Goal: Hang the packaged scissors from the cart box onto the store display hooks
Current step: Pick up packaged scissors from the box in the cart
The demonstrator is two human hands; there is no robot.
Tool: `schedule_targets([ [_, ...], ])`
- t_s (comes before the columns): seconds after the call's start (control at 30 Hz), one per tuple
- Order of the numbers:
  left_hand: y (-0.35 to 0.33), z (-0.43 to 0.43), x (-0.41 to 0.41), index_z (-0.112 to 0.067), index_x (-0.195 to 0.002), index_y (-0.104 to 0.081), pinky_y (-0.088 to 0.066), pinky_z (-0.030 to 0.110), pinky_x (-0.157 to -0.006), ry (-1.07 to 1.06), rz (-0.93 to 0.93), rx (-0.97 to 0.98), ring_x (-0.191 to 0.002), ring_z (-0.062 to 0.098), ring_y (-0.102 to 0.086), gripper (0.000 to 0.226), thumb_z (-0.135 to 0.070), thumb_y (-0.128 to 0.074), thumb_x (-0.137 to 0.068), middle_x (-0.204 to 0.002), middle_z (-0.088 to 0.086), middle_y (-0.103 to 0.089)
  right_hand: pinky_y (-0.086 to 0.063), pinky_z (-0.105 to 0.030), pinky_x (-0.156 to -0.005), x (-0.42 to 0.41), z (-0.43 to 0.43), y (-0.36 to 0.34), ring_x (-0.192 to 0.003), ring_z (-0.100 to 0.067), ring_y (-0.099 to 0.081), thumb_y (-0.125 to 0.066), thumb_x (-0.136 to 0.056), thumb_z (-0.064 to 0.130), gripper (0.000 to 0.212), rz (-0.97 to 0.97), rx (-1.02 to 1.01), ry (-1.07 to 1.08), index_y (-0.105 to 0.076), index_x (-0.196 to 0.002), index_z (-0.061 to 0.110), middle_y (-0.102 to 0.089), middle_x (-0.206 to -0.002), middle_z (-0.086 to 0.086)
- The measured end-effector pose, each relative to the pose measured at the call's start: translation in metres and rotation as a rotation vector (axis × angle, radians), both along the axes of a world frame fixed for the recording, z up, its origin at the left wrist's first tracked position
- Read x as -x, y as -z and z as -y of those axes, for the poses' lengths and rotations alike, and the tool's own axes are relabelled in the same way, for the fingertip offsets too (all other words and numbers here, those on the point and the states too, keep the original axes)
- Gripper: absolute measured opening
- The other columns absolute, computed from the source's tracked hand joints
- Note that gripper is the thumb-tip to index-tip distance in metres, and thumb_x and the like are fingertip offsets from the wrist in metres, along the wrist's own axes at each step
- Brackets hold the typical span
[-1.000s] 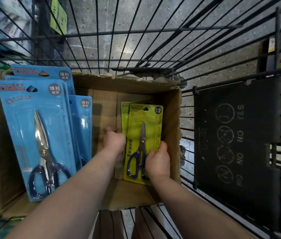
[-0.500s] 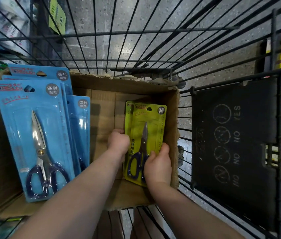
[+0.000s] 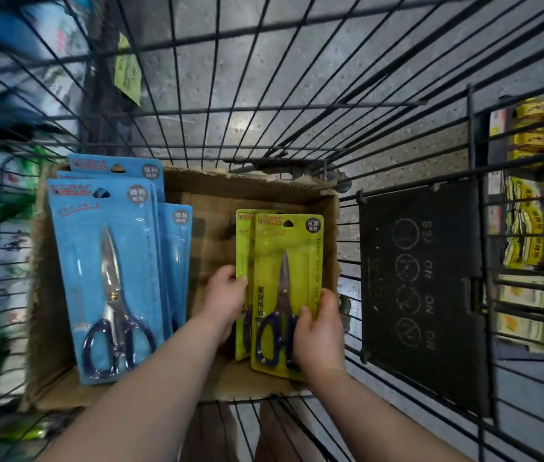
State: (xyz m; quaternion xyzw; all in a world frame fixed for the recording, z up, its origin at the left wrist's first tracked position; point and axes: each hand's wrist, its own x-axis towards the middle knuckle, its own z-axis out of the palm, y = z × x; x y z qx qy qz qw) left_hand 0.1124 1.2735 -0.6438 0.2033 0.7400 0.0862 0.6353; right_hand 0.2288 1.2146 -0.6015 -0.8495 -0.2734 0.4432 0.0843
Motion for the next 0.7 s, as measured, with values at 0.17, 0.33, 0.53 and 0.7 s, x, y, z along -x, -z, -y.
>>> schedule_targets([
  [0.17, -0.045, 0.006, 0.026, -0.019, -0.097, -0.061, -0.052, 0.039, -0.083, -0.015, -0.038, -0.091, -0.09, 0.027, -0.063, 0.015, -0.014, -0.047, -0.096, -0.096, 0.01, -0.067, -0.049, -0.039, -0.094, 0.005, -0.004, -0.04, -0.109, -0.028, -0.057, -0.042, -0.095, 0.013, 0.04, -0.033, -0.05, -0.039, -0.037, -0.135, 0.013, -0.058, -0.122, -0.011],
  [0.33, -0.099, 0.009, 0.048, -0.011, -0.079, -0.061, -0.046, 0.032, -0.068, -0.033, -0.016, -0.158, -0.071, 0.022, -0.053, 0.019, -0.005, -0.047, -0.09, -0.079, 0.017, -0.06, -0.045, -0.034, -0.093, 0.013, -0.012, -0.092, -0.102, -0.024, -0.055, -0.042, -0.095, 0.01, 0.037, -0.067, -0.128, -0.038, -0.04, -0.132, 0.011, -0.058, -0.117, -0.009],
  [0.53, -0.173, 0.006, 0.085, -0.005, -0.094, -0.059, -0.036, 0.03, -0.067, -0.062, -0.042, -0.256, -0.072, 0.023, -0.048, 0.022, -0.012, -0.039, -0.094, -0.082, 0.016, -0.057, -0.04, -0.025, -0.08, 0.032, -0.024, -0.164, -0.092, -0.015, -0.054, -0.043, -0.096, 0.01, 0.032, -0.163, -0.251, -0.083, -0.043, -0.127, 0.011, -0.056, -0.104, 0.0],
  [0.7, -0.238, 0.007, 0.111, 0.001, -0.098, -0.06, -0.037, 0.029, -0.068, -0.158, -0.086, -0.383, -0.073, 0.022, -0.051, 0.025, -0.01, -0.039, -0.093, -0.086, 0.019, -0.06, -0.038, -0.024, -0.082, 0.053, -0.033, -0.221, -0.09, -0.01, -0.051, -0.042, -0.097, 0.014, 0.033, -0.251, -0.354, -0.125, -0.041, -0.13, 0.014, -0.055, -0.109, 0.003],
])
